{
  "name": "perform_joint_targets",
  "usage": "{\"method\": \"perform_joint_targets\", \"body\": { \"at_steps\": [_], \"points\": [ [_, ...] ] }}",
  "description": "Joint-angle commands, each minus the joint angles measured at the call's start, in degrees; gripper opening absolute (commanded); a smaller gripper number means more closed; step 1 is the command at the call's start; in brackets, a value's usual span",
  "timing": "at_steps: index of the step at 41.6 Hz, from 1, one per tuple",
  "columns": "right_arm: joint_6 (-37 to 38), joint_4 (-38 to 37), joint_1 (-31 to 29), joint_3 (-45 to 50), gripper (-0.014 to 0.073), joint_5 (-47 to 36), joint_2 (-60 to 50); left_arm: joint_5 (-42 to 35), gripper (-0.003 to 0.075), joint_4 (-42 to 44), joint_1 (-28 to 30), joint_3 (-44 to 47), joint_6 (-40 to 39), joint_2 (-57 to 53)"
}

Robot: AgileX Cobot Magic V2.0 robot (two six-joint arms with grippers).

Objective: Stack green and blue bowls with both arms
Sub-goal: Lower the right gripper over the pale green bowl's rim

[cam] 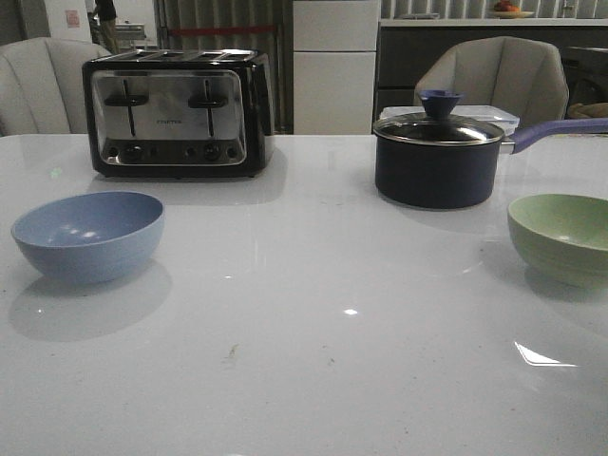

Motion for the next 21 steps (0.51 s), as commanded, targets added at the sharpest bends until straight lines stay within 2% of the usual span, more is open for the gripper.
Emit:
{"method": "perform_joint_targets", "body": {
  "at_steps": [1,12,21],
  "points": [
    [0.0,-0.6,-1.0,-2.9,0.0573,-4.1,3.7,-4.4,0.0507,-0.2,0.0,-1.7,-0.4,0.6],
    [-0.7,2.9,-9.7,-11.4,0.0573,-2.2,18.2,-4.4,0.0507,-0.2,0.0,-1.7,-0.4,0.6],
    [-5.2,7.7,-12.5,-19.8,0.0573,-1.4,31.0,-4.4,0.0507,-0.2,0.0,-1.7,-0.4,0.6]
  ]
}}
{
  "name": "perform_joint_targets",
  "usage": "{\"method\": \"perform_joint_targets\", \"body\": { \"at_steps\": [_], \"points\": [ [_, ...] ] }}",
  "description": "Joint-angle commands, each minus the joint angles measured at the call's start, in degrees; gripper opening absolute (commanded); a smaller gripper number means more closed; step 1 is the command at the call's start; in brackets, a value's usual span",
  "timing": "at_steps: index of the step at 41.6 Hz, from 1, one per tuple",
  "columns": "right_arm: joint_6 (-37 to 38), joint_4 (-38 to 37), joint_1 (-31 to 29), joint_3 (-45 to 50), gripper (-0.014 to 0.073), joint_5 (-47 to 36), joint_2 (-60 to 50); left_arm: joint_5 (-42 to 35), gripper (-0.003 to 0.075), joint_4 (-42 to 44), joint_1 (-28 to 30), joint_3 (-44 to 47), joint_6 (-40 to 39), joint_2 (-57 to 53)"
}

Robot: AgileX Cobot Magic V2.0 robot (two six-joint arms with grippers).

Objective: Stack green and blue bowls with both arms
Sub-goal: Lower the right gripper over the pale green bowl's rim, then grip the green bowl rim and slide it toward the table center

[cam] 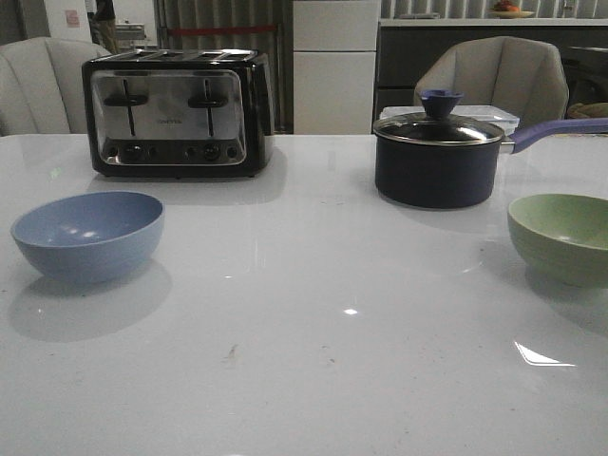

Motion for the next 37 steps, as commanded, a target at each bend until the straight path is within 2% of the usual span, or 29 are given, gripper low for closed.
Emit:
{"method": "perform_joint_targets", "body": {
  "at_steps": [1,9,23,29,37],
  "points": [
    [-3.0,3.0,-1.1,-5.4,0.0573,-1.4,4.0,-4.4,0.0507,-0.2,0.0,-1.7,-0.4,0.5],
    [-3.8,5.7,-1.3,-12.9,0.0573,-1.8,14.0,-4.4,0.0507,-0.2,0.0,-1.7,-0.4,0.5],
    [-3.8,5.8,-1.3,-24.0,0.0561,-1.1,27.6,-4.4,0.0507,-0.2,0.0,-1.7,-0.4,0.5],
    [-4.3,5.8,-1.3,-26.7,0.0454,1.6,31.0,-4.4,0.0507,-0.2,0.0,-1.7,-0.4,0.5],
    [-4.8,5.8,-1.3,-27.5,0.0251,2.9,31.9,-4.4,0.0507,-0.2,0.0,-1.7,-0.4,0.5]
  ]
}}
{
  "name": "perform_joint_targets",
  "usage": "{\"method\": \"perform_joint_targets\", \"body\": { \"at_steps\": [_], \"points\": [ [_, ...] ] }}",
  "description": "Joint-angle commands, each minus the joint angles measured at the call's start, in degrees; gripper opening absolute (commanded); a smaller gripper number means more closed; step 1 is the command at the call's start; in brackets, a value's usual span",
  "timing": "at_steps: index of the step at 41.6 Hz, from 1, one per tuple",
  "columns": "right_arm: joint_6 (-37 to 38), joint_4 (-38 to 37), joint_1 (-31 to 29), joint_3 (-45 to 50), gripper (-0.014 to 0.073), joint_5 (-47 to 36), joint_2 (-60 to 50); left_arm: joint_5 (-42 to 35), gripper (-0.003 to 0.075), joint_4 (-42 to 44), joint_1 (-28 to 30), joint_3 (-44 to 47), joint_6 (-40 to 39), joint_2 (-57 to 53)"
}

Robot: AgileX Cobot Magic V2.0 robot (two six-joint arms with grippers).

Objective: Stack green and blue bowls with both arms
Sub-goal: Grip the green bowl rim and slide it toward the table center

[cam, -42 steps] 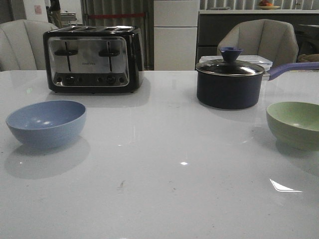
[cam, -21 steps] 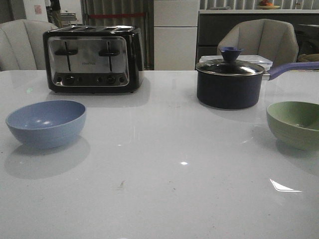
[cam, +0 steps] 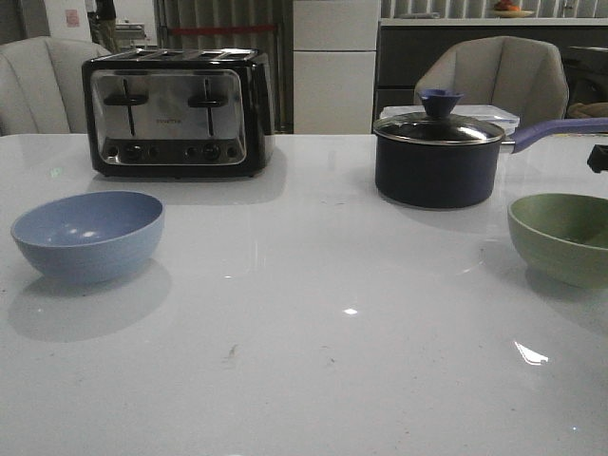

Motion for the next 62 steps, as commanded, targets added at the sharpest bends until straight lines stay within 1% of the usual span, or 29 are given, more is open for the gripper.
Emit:
{"method": "perform_joint_targets", "body": {
  "at_steps": [1,7,10,14,18,24,29,34,43,48,51,62],
  "points": [
    [-0.8,0.8,-0.3,-1.9,0.0226,0.0,-2.8,-4.4,0.0507,-0.2,0.0,-1.7,-0.4,0.4],
    [-0.8,0.8,-0.3,-1.9,0.0127,0.6,-2.8,-4.4,0.0507,-0.3,0.0,-1.7,-0.4,0.4],
    [-0.9,0.8,-0.3,-1.9,0.0103,0.9,-2.8,-4.4,0.0507,-0.3,0.0,-1.7,-0.4,0.4],
    [-1.5,1.1,0.2,-2.0,0.0099,1.8,-3.9,-4.4,0.0507,-0.3,0.0,-1.7,-0.4,0.4],
    [-1.9,1.1,2.0,-2.0,0.0099,2.3,-6.2,-4.4,0.0507,-0.3,0.0,-1.7,-0.4,0.4],
    [-3.0,1.3,7.7,-2.0,0.0099,2.6,-10.3,-4.4,0.0507,-0.3,0.0,-1.7,-0.4,0.4],
    [-3.3,1.4,14.7,-2.0,0.0099,2.8,-12.7,-4.4,0.0507,-0.3,0.0,-1.7,-0.4,0.4],
    [-3.3,1.5,22.4,-2.0,0.0099,2.8,-12.6,-4.4,0.0507,-0.4,0.0,-1.7,-0.4,0.4],
    [-3.3,1.5,34.0,-2.0,0.0099,1.4,-10.6,-4.4,0.0507,-0.4,0.0,-1.7,-0.4,0.4],
    [-3.3,1.5,37.5,-2.0,0.0099,-0.3,-9.1,-4.4,0.0507,-0.4,0.0,-1.7,-0.4,0.4],
    [-3.3,1.5,38.6,-2.0,0.0099,-0.8,-8.0,-4.4,0.0507,-0.4,0.0,-1.7,-0.4,0.4],
    [-3.3,1.6,39.0,-2.0,0.01,-2.2,-3.9,-4.4,0.0507,-0.4,0.0,-1.7,-0.4,0.4]
  ]
}}
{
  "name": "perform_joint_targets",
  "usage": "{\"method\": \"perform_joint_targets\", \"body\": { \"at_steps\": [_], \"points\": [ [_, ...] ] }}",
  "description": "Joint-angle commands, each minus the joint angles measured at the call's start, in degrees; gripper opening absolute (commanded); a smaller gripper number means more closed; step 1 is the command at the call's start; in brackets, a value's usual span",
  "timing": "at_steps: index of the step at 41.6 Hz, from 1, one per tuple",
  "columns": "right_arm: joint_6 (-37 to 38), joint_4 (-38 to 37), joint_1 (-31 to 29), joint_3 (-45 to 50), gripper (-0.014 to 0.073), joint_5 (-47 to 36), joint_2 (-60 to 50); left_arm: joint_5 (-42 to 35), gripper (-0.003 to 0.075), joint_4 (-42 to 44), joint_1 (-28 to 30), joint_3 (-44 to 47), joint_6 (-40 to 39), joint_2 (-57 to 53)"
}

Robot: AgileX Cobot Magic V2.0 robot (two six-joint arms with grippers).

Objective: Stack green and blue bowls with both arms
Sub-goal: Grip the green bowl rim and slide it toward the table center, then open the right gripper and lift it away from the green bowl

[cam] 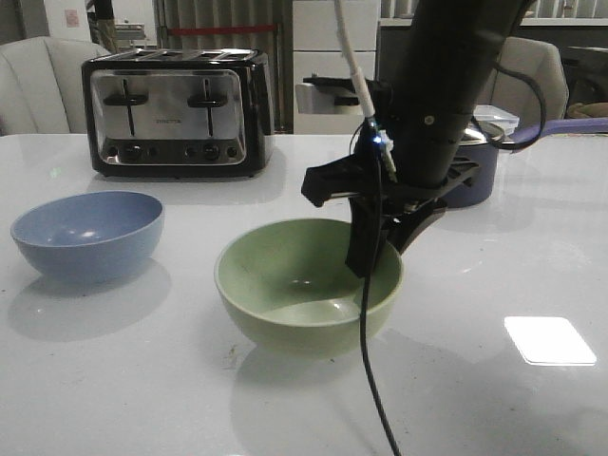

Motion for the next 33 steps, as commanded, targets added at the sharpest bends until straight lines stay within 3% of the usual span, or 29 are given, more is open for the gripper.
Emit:
{"method": "perform_joint_targets", "body": {
  "at_steps": [1,9,17,20,33],
  "points": [
    [-0.4,0.5,-0.1,-1.7,0.0101,-1.8,-1.7,-4.4,0.0507,-0.4,0.0,-1.7,-0.4,0.2],
    [-0.4,0.5,-0.1,-1.7,0.0142,-2.6,0.0,-4.4,0.0507,-0.4,0.0,-1.7,-0.4,0.2],
    [-0.4,0.5,-0.1,-2.3,0.0426,-2.6,-1.1,-4.4,0.0507,-0.4,0.0,-1.7,-0.4,0.2],
    [-0.4,0.4,-0.1,-2.9,0.0489,-2.2,-2.4,-4.4,0.0507,-0.4,0.0,-1.7,-0.4,0.2],
    [-2.6,0.4,0.6,0.7,0.0476,-3.4,-16.2,-4.4,0.0507,-0.4,0.0,-1.7,-0.4,0.2]
  ]
}}
